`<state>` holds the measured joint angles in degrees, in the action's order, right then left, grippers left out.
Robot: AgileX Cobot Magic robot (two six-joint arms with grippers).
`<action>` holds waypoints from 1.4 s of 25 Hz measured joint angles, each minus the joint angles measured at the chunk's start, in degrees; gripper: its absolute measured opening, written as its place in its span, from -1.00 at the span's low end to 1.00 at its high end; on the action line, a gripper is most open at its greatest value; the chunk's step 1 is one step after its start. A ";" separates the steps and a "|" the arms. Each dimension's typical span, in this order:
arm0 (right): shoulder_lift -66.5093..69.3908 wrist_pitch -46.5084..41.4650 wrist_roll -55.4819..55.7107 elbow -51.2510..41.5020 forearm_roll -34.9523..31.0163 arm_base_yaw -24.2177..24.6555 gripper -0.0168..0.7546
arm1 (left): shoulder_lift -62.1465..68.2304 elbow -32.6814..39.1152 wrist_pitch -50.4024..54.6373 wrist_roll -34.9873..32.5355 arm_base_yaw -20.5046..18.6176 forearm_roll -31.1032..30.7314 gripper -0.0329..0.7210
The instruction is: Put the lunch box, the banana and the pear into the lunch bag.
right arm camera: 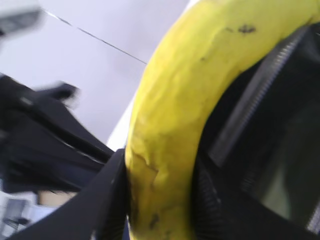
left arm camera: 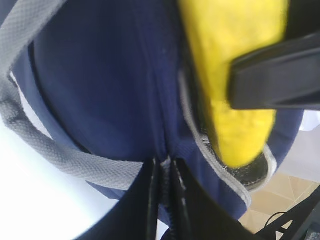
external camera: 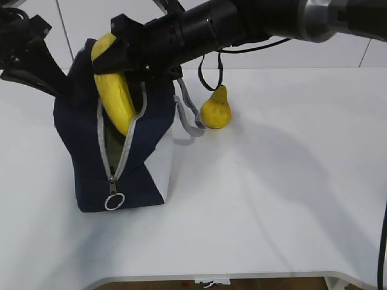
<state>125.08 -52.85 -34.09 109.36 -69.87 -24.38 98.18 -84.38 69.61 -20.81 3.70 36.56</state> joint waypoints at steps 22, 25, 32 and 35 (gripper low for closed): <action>0.00 -11.67 10.30 11.56 28.13 0.10 0.42 | 0.00 0.00 0.00 0.00 0.00 0.00 -0.88; 0.00 -15.85 15.56 17.00 36.81 0.10 0.42 | 0.00 0.00 0.00 0.00 0.00 0.00 -0.88; 0.00 -18.43 28.85 21.37 60.60 0.10 0.42 | 0.00 0.00 0.00 0.00 0.00 -1.09 -0.88; 0.07 -18.68 34.41 21.40 67.88 0.10 0.42 | 0.00 0.00 0.00 0.00 0.00 -1.76 -0.88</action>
<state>125.15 -71.53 0.31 130.76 -1.99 -24.28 98.18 -84.38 69.61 -20.81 3.70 34.79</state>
